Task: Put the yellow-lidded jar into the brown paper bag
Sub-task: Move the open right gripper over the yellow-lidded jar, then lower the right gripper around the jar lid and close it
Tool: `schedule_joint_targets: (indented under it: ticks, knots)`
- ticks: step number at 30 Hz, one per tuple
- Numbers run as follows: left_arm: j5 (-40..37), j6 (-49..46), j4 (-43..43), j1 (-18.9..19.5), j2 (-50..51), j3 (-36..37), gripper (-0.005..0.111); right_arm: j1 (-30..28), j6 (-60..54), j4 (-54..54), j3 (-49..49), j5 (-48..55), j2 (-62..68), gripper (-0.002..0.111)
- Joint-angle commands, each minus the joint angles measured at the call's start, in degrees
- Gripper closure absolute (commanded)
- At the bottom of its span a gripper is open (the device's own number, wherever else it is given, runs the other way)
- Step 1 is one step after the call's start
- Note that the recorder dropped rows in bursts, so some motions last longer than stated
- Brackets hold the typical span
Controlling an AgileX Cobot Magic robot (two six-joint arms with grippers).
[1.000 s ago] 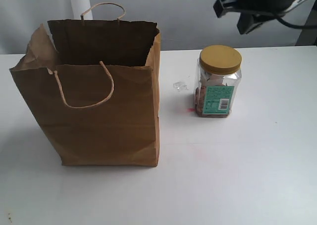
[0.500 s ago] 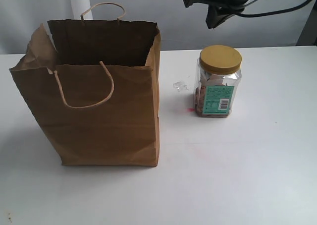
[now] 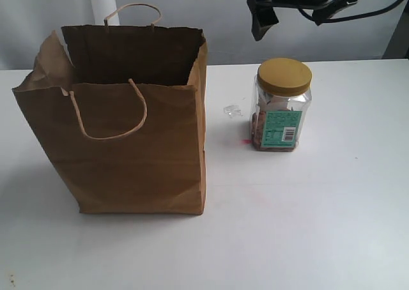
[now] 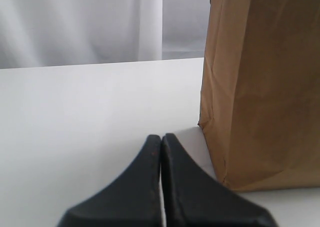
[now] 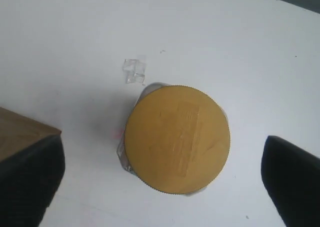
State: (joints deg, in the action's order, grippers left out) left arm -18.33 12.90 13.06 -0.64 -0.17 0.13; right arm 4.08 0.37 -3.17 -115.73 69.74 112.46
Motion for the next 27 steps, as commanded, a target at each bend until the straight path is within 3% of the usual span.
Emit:
schedule_joint_targets:
  ticks: [1,6,12,27]
  knots:
    - [0.54,0.22,-0.22,-0.28,0.17,-0.13,0.106,-0.16,-0.04,-0.2,-0.38,0.23,-0.1,0.003]
    - [0.54,0.22,-0.22,-0.28,0.17,-0.13,0.106,-0.16,1.39,-0.2,-0.38,0.23,-0.1,0.003]
    - [0.54,0.22,-0.22,-0.28,0.17,-0.13,0.106,-0.16,14.75,-1.25,-0.05,0.23,-0.1,0.003]
    - [0.54,0.22,-0.22,-0.28,0.17,-0.13,0.106,-0.16,16.53,-2.88,-0.05,0.23,7.96,0.003]
